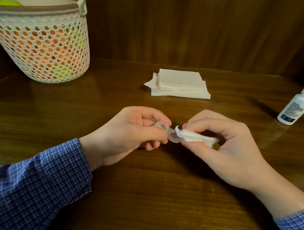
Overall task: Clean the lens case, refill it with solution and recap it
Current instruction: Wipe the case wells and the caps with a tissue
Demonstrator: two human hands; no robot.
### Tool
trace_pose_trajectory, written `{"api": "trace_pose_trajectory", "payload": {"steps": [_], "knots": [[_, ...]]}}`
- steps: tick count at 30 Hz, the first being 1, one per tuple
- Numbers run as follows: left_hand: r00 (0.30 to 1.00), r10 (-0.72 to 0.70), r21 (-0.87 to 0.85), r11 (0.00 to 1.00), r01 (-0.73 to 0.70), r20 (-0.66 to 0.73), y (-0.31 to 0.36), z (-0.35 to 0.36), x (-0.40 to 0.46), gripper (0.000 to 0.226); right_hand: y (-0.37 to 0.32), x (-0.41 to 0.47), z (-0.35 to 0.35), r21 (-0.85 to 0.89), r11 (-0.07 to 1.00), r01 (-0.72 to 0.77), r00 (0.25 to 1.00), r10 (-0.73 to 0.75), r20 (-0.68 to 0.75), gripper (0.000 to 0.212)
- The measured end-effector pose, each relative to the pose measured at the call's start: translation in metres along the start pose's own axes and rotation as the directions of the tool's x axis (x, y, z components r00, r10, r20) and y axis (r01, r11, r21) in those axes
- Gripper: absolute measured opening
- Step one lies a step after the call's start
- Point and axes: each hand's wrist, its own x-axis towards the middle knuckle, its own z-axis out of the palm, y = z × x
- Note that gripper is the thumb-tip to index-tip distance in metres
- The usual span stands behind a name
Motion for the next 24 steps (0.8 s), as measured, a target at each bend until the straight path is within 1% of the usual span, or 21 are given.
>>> {"api": "trace_pose_trajectory", "payload": {"steps": [4, 8, 11, 15, 20, 24], "knots": [[0.998, -0.033, -0.188, 0.981, 0.043, 0.054, -0.0010, 0.0048, 0.0005, 0.022, 0.0028, -0.0010, 0.0027, -0.044, 0.997, 0.055, 0.998, -0.056, -0.007, 0.015], [0.991, -0.062, -0.335, 0.937, 0.099, 0.120, -0.0030, 0.0099, -0.0007, 0.019, 0.0026, -0.0024, 0.0039, -0.096, 0.985, 0.143, 0.989, -0.145, -0.019, 0.013], [0.987, -0.057, -0.353, 0.929, 0.108, 0.152, -0.0048, 0.0089, -0.0009, 0.024, 0.0030, -0.0022, 0.0042, -0.144, 0.968, 0.204, 0.977, -0.210, -0.031, 0.013], [0.980, 0.008, -0.352, 0.934, 0.064, 0.199, -0.0059, 0.0085, -0.0014, 0.030, 0.0055, -0.0020, 0.0046, -0.192, 0.953, 0.233, 0.970, -0.241, -0.017, 0.014], [0.978, 0.074, -0.330, 0.944, -0.006, 0.193, -0.0050, 0.0068, -0.0017, 0.022, 0.0048, -0.0022, 0.0056, -0.169, 0.954, 0.248, 0.967, -0.254, -0.011, 0.020], [0.984, 0.052, -0.324, 0.946, 0.007, 0.173, -0.0045, 0.0067, -0.0007, 0.023, 0.0024, -0.0036, 0.0058, -0.145, 0.958, 0.245, 0.969, -0.247, 0.007, 0.023]]}}
